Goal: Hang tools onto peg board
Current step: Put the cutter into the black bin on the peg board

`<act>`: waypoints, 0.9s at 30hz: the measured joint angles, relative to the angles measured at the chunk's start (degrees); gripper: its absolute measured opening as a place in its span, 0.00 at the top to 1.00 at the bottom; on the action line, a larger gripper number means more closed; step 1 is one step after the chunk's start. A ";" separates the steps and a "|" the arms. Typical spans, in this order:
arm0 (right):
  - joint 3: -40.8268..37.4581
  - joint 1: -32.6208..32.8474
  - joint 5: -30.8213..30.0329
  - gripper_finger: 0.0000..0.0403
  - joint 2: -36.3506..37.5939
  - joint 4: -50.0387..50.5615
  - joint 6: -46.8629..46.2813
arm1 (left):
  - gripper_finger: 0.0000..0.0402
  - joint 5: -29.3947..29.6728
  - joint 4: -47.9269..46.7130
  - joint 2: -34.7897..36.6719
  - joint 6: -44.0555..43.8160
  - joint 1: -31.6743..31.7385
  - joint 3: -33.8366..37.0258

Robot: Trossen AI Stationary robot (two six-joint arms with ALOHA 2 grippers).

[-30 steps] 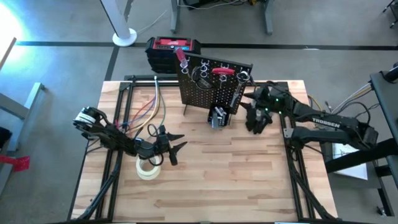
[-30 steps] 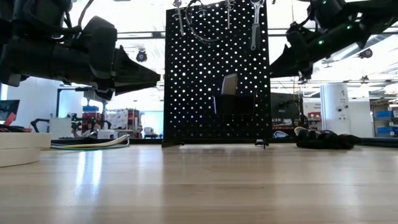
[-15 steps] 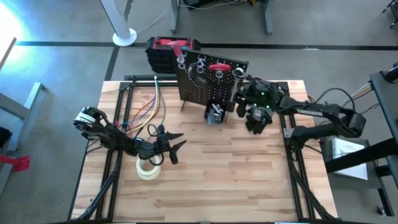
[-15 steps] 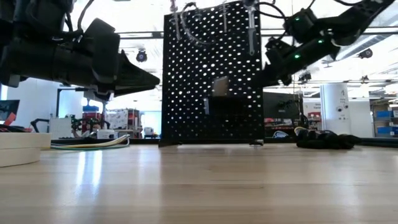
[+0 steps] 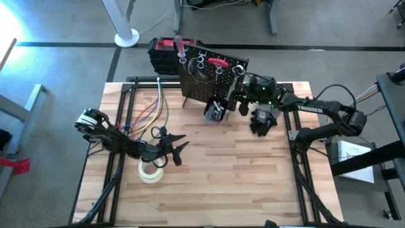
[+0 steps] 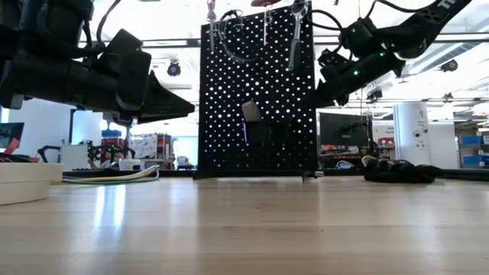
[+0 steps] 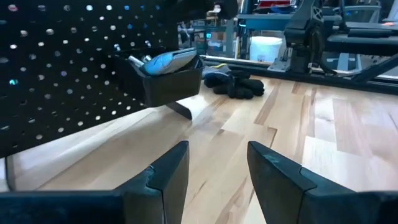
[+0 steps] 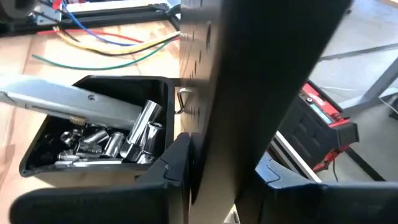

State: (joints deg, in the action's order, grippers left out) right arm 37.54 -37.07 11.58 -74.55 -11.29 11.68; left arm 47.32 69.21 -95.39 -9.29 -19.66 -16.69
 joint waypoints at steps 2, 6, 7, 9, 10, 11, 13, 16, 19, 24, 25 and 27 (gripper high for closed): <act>0.09 -0.58 0.65 0.83 0.42 1.88 1.82 | 0.62 0.18 -0.06 0.00 -0.23 0.07 0.00; 0.31 -1.92 2.74 0.82 0.57 5.36 6.20 | 0.62 0.25 -0.06 0.00 -0.25 0.07 0.00; 0.31 -2.37 4.19 0.82 0.57 5.78 6.96 | 0.62 0.25 -0.04 0.00 -0.25 0.12 0.00; 0.31 -3.20 7.06 0.83 0.72 6.59 8.41 | 0.62 0.27 -0.04 0.00 -0.27 0.18 0.00; 0.27 -3.54 8.15 0.83 0.87 6.93 8.96 | 0.62 0.27 -0.04 0.00 -0.27 0.20 0.00; 0.19 -3.77 8.70 0.83 1.10 7.10 9.32 | 0.62 0.31 -0.04 0.00 -0.33 0.21 0.00; 0.14 -4.27 9.21 0.83 1.67 7.45 9.87 | 0.62 0.32 -0.04 0.00 -0.47 0.24 0.00; 0.05 -5.01 11.25 0.81 2.87 8.03 10.76 | 0.62 0.34 -0.04 0.00 -0.47 0.28 0.00; -0.15 -5.13 13.41 0.77 4.59 10.31 11.56 | 0.62 0.69 -0.04 0.00 -0.47 0.27 0.00; -0.20 -5.04 14.64 0.67 8.07 16.55 11.33 | 0.62 1.69 -0.27 0.00 -0.47 0.37 0.00; -0.20 -5.06 14.77 0.65 8.69 17.63 11.23 | 0.62 1.69 -0.28 0.00 -0.47 0.40 0.00; -0.20 -5.04 14.93 0.61 9.96 19.89 10.96 | 0.62 1.71 -0.28 0.00 -0.42 0.47 0.00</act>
State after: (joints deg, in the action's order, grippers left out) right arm 37.34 -42.11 26.51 -64.59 8.60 22.64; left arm 49.03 68.93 -95.39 -9.71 -19.19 -16.69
